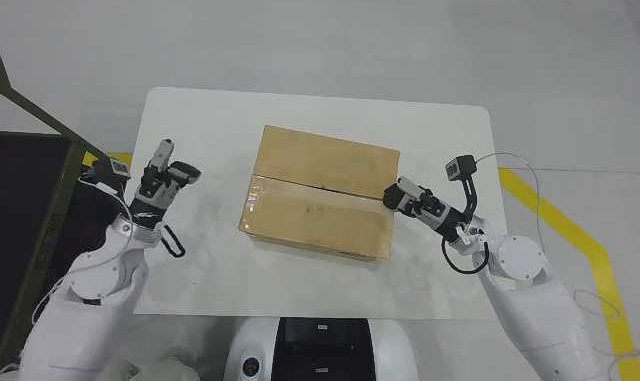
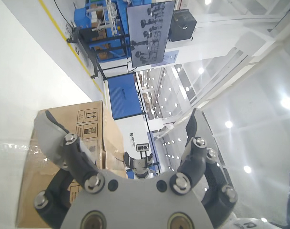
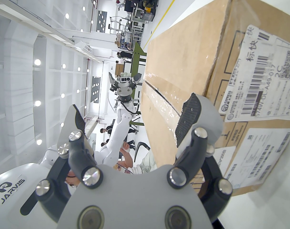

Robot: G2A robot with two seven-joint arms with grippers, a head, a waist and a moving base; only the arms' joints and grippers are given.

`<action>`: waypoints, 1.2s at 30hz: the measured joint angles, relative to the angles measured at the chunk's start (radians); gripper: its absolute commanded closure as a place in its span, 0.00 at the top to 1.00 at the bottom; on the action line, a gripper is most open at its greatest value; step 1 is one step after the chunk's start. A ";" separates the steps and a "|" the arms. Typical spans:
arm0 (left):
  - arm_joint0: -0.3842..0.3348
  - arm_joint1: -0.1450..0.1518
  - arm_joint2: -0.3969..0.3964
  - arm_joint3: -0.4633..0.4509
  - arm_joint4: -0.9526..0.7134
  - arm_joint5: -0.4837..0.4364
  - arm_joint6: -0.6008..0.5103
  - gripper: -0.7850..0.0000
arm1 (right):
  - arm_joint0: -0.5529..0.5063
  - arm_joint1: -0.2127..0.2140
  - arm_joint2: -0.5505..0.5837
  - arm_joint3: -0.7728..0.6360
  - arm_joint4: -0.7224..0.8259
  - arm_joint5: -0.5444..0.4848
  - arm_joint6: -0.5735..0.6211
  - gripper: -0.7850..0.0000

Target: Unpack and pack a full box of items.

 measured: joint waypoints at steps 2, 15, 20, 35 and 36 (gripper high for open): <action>0.042 -0.009 0.022 -0.021 0.042 -0.042 0.056 1.00 | 0.000 0.000 0.000 0.000 0.000 0.000 0.000 1.00; 0.150 -0.040 0.109 -0.003 0.053 -0.078 0.067 1.00 | 0.000 0.000 0.000 0.000 0.000 0.000 0.000 1.00; 0.141 -0.049 0.128 0.028 0.044 -0.068 0.061 1.00 | 0.000 0.000 0.000 0.000 0.000 0.000 0.000 1.00; -0.063 -0.084 0.217 0.155 0.030 0.032 0.074 0.93 | 0.000 0.000 0.000 0.000 0.000 0.000 0.000 1.00; -0.071 -0.086 0.221 0.160 0.023 0.035 0.070 0.87 | 0.000 0.000 0.000 0.000 0.000 0.000 0.000 1.00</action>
